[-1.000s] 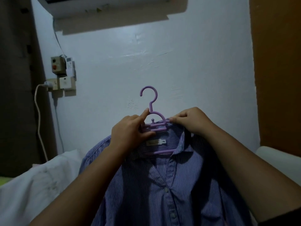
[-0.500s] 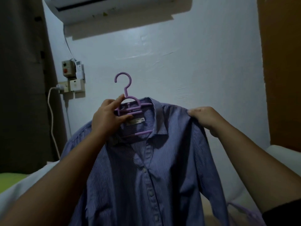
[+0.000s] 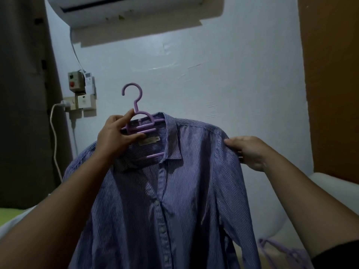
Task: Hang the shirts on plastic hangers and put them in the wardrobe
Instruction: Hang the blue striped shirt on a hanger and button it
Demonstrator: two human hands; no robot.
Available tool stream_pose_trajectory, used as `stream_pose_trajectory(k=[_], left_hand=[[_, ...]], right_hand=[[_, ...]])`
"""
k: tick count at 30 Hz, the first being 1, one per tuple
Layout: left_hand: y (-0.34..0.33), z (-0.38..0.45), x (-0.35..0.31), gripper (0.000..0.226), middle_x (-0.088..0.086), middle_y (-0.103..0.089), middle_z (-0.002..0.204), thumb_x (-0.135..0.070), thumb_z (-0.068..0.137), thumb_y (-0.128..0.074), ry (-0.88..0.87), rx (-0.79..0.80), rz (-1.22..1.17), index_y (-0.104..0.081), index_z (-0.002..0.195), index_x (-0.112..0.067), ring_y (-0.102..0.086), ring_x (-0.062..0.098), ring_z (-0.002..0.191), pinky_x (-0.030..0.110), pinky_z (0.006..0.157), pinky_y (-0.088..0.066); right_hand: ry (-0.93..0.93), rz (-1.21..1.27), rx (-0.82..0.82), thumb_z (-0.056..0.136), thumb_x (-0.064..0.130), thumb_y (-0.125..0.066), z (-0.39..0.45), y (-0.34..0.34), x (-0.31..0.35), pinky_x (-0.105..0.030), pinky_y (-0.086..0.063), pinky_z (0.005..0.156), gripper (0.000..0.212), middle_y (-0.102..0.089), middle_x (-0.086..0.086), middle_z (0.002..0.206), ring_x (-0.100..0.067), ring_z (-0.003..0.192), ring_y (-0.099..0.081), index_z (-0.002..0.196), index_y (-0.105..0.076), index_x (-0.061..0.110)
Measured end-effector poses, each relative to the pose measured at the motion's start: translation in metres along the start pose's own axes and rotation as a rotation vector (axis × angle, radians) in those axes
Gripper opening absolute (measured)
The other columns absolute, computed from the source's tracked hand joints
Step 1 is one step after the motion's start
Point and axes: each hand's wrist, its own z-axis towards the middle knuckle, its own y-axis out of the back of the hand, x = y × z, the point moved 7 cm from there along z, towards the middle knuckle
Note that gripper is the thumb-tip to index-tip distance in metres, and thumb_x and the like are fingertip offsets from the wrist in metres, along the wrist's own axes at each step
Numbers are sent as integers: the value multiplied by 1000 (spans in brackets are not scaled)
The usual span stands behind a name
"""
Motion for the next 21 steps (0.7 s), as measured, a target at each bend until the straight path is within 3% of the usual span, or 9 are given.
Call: stream_pose_trajectory(k=[3, 6, 9, 12, 15, 18, 21], left_hand=[[0, 0, 5, 77, 2, -47, 118, -29, 73, -80, 1, 20, 18, -44, 141, -28, -51, 19, 109, 33, 97, -41], [-2, -1, 3, 77, 0, -48, 119, -33, 74, -80, -16, 21, 40, -44, 141, -32, -52, 20, 111, 34, 97, -42], [-10, -6, -6, 77, 1, -48, 126, -38, 75, -78, -35, 29, 99, -41, 143, -35, -52, 19, 111, 37, 95, -46], [-21, -14, -20, 77, -1, -48, 127, -42, 76, -76, -82, 26, 165, -39, 144, -36, -54, 17, 107, 36, 90, -48], [-37, -24, -37, 77, 0, -51, 127, -45, 75, -76, -175, 22, 209, -40, 143, -37, -58, 19, 104, 34, 85, -49], [-49, -30, -49, 77, 0, -54, 124, -44, 72, -78, -242, -5, 211, -44, 141, -36, -60, 20, 100, 33, 78, -50], [-52, -32, -51, 80, 0, -52, 128, -42, 73, -79, -245, 7, 168, -41, 143, -34, -59, 18, 104, 32, 80, -49]], right_hand=[[68, 83, -168, 85, 8, -65, 3, 12, 3, -24, -52, 61, 5, -68, -9, 79, -19, 70, -63, 81, -66, 6], [71, 115, -280, 84, 8, -68, 8, 15, 0, -36, -55, 82, 2, -70, -13, 89, -25, 83, -66, 82, -67, 7], [175, -197, -426, 88, 7, -58, 8, 6, 8, -38, -48, 96, 15, -65, -9, 108, -21, 95, -60, 99, -64, 14], [539, -473, -557, 86, 15, -59, -13, -24, 40, -41, -40, 99, 27, -60, -4, 115, -23, 109, -53, 112, -63, 19], [819, -788, -375, 84, 32, -65, -29, -80, 64, -36, -27, 99, 49, -54, -1, 128, -22, 123, -42, 130, -53, 20], [816, -1145, -207, 82, 49, -63, -22, -120, 61, -38, -21, 102, 75, -38, 5, 143, -18, 132, -31, 144, -29, 23], [838, -1291, -218, 84, 49, -59, -15, -129, 57, -41, -26, 98, 74, -40, 4, 141, -19, 127, -38, 144, -26, 23]])
